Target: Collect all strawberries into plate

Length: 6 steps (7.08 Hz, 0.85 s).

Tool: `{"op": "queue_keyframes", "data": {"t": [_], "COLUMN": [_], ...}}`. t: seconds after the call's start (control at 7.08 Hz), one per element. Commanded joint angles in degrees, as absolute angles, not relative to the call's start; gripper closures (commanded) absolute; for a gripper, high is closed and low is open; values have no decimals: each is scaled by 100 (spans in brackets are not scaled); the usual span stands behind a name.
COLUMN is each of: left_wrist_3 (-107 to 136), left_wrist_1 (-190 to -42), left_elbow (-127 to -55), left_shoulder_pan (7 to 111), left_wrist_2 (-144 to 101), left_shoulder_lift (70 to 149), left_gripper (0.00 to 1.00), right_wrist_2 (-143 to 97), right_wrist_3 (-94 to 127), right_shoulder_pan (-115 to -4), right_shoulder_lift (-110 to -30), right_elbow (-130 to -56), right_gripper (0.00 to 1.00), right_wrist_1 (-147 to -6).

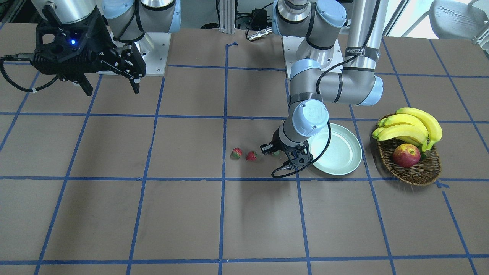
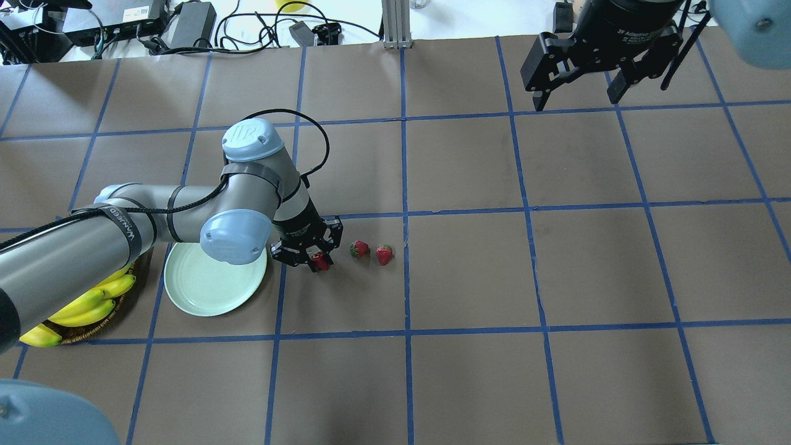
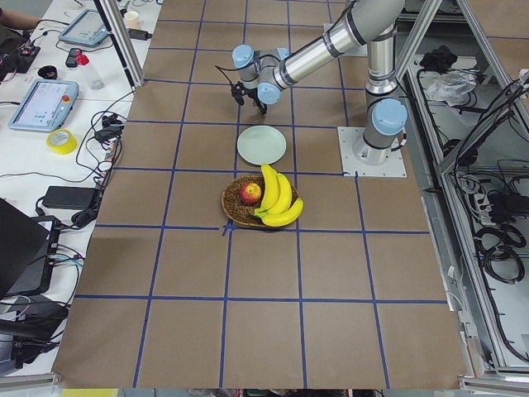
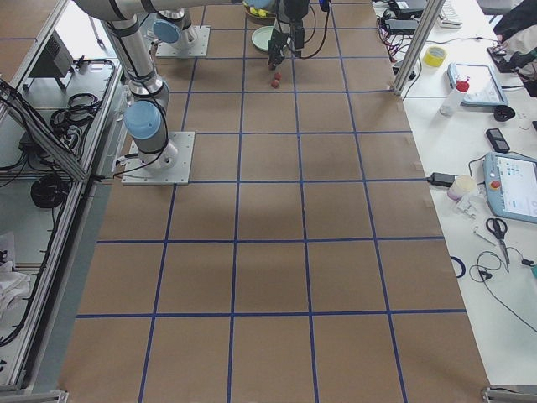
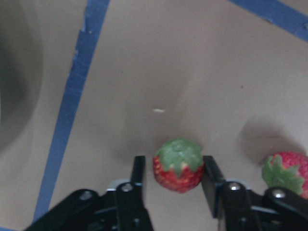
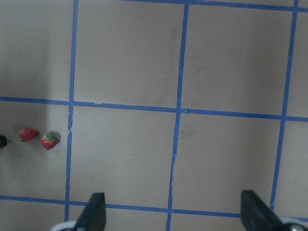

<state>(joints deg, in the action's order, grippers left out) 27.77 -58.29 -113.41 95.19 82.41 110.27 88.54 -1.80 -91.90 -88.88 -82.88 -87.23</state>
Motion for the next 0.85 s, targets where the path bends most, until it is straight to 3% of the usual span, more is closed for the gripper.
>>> {"op": "queue_keyframes", "data": {"t": [0.0,0.42,0.71], "left_wrist_3": [2124,1699,1591], "left_wrist_1": [-5844,-7649,-7805], "left_elbow": [-10963,-10012,-10351], "left_shoulder_pan": [9492,9283,8914], "left_wrist_2": [8436,9488,9571], "left_shoulder_lift": [10960,10758,10723], "left_gripper": [100,100,100], "right_wrist_2": [8859,8859,8877], "right_wrist_3": [-79,-62,-62], "right_shoulder_pan": [-9185,-9193,-9193], "right_shoulder_lift": [-8903,-8894,-8895], "right_elbow": [-8358,-8446,-8446], "right_gripper": [0,0,0], "right_wrist_1": [-8640,-8613,-8613]}}
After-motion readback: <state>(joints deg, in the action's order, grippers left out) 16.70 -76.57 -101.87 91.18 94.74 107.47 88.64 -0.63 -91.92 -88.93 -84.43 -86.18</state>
